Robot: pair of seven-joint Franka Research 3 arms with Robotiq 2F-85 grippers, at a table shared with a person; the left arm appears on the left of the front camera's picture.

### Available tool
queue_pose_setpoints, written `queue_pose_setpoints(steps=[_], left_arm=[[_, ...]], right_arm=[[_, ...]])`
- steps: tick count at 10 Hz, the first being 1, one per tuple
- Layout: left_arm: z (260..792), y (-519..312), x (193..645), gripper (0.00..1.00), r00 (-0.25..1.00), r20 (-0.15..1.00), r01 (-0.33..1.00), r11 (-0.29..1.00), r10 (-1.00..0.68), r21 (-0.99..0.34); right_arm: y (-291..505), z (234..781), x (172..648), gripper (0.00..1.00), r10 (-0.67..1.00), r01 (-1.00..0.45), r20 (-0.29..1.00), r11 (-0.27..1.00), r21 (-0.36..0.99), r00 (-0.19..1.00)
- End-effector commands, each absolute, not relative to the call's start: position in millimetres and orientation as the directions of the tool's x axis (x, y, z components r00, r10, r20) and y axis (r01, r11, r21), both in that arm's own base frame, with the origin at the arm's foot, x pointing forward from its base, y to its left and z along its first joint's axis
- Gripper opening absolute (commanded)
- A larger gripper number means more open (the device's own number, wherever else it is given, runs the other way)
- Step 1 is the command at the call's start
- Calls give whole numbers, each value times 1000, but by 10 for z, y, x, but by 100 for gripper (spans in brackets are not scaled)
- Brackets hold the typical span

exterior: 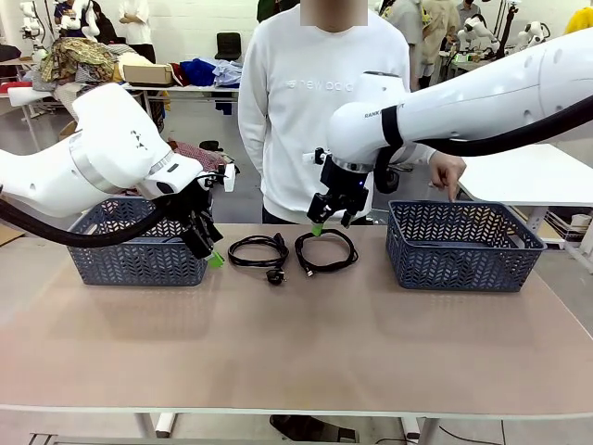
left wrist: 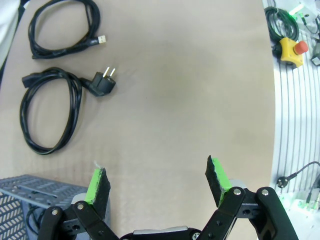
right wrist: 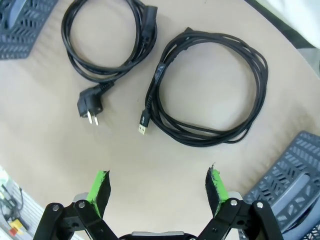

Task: Organize the cables according to human instructions.
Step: Pick up a bundle of cables and place it in the basket indicated by the human.

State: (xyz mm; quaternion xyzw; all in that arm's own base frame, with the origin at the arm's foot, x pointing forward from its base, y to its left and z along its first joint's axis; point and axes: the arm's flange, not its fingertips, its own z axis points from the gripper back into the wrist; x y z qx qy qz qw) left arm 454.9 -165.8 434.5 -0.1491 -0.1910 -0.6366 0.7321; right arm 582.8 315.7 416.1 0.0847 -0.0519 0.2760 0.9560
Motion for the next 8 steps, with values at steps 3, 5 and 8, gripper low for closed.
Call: queue_pose_setpoints(steps=[3, 5, 8], left_arm=[[4355, -1646, 4557, 100, 118, 470, 989, 146, -875, 25], [4355, -1646, 4557, 100, 118, 470, 989, 146, -875, 25], [4355, -1646, 4557, 100, 118, 470, 989, 146, -875, 25]], right_arm=[[3534, 3950, 6098, 100, 387, -398, 111, 912, 99, 915], [3688, 3776, 6225, 100, 358, -362, 93, 931, 38, 929], [3793, 3607, 6392, 100, 321, -321, 48, 947, 1, 946]])
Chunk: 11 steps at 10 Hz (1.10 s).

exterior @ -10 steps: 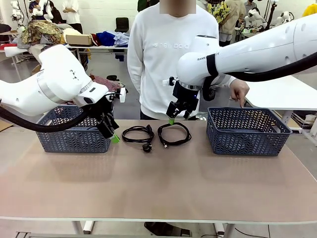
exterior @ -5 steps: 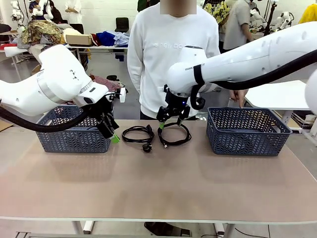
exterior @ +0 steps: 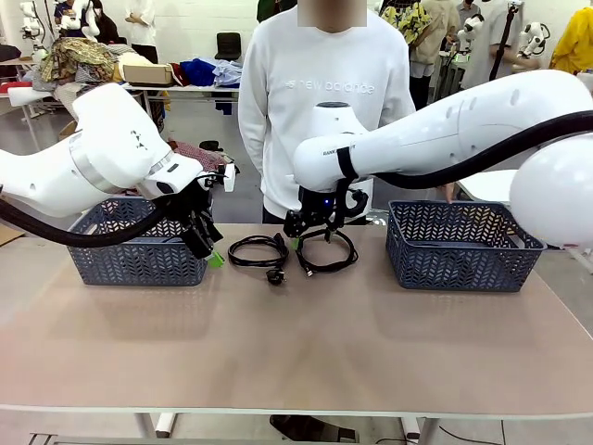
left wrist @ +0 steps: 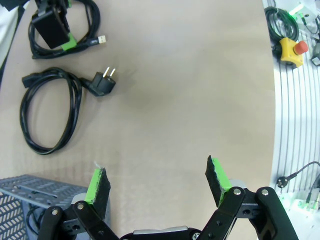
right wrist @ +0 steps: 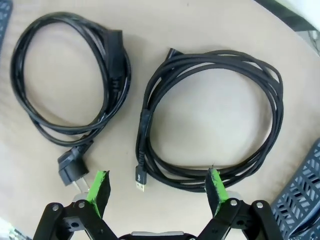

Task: Organize the cables according to human instructions.
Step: Pick up a bundle of cables and place it in the basket indicated by the human.

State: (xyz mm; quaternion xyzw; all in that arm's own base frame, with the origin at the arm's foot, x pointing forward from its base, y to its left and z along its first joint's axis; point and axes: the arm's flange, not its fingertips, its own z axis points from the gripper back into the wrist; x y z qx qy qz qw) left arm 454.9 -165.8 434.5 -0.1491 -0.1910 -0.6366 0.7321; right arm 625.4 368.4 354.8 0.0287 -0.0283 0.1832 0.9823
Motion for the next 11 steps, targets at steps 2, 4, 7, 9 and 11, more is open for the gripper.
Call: queue_pose_setpoints(steps=[2, 4, 7, 9, 11], left_arm=[[4355, -1646, 4557, 100, 118, 470, 989, 146, -875, 25], [4355, -1646, 4557, 100, 118, 470, 989, 146, -875, 25], [4355, -1646, 4557, 100, 118, 470, 989, 146, -875, 25], [4355, -1646, 4557, 100, 118, 470, 989, 146, -875, 25], [4355, -1646, 4557, 100, 118, 470, 989, 146, -875, 25]], right_arm=[[3857, 3540, 6465, 100, 316, -316, 45, 949, -10, 948], [3888, 3494, 6514, 100, 317, -317, 41, 948, -9, 948], [3911, 3401, 6558, 100, 308, -308, 9, 951, -20, 951], [3933, 3344, 6564, 100, 290, -289, 0, 957, -37, 957], [3952, 3299, 6581, 100, 278, -278, -2, 960, -28, 961]])
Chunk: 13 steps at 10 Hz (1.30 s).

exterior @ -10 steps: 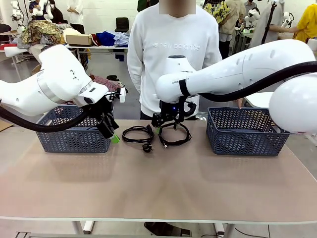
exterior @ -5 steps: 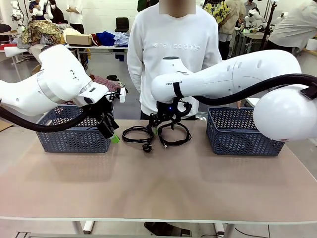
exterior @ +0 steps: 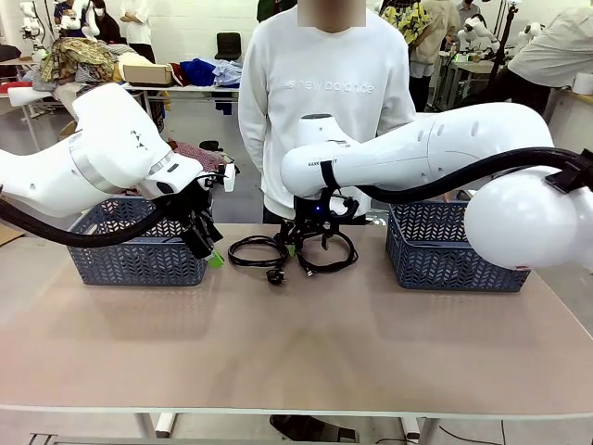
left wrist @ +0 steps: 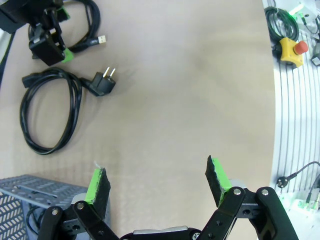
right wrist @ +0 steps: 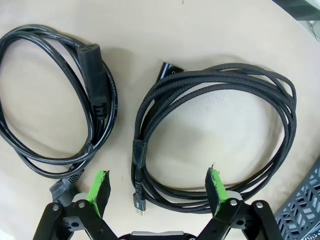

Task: Organize the cables according to human instructions.
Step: Pick up a bundle of cables and place it in the basket indicated by the human.

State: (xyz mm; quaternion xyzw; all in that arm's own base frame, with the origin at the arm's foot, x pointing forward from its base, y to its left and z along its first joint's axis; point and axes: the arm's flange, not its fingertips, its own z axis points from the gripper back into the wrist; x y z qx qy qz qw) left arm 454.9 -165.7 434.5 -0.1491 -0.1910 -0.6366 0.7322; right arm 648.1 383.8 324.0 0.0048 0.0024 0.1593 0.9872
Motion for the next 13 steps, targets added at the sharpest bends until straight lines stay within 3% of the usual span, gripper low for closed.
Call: queue_pose_setpoints(steps=[1, 13], left_arm=[[4355, -1646, 4557, 100, 118, 470, 989, 146, -875, 25], [4355, -1646, 4557, 100, 118, 470, 989, 146, -875, 25]], right_arm=[[3967, 3280, 6590, 100, 273, -273, -3, 962, -28, 962], [3975, 3148, 6728, 100, 184, -178, 54, 979, -100, 981]])
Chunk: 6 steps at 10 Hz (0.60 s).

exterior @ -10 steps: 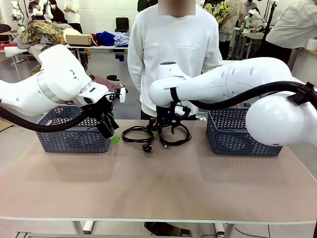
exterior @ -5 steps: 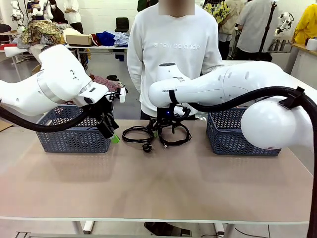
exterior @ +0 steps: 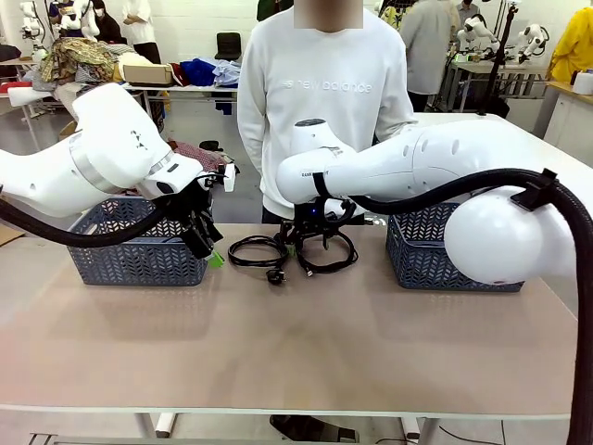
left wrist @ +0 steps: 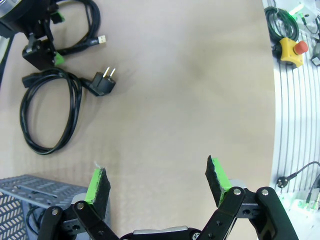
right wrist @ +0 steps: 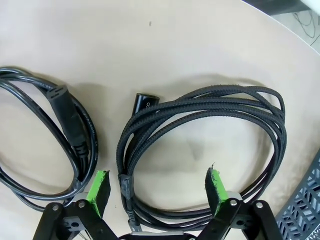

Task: Organize the cables according to human instructions.
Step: Pick up a bundle of cables and place it in the basket indicated by the human.

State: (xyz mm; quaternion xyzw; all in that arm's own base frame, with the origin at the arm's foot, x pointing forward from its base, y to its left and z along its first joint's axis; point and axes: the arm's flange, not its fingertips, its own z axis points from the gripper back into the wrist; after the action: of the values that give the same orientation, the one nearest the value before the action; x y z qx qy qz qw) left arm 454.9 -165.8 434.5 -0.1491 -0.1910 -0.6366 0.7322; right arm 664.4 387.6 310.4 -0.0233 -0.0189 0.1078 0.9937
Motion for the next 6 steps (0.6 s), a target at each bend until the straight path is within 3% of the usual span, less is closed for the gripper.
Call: queue_pose_setpoints(steps=[1, 6], left_arm=[[4355, -1646, 4557, 100, 118, 470, 989, 146, -875, 25], [4355, -1646, 4557, 100, 118, 470, 989, 146, -875, 25]], right_arm=[[3979, 3149, 6728, 100, 184, -177, 55, 978, -112, 981], [4009, 3138, 6700, 100, 192, -185, 44, 975, -125, 980]])
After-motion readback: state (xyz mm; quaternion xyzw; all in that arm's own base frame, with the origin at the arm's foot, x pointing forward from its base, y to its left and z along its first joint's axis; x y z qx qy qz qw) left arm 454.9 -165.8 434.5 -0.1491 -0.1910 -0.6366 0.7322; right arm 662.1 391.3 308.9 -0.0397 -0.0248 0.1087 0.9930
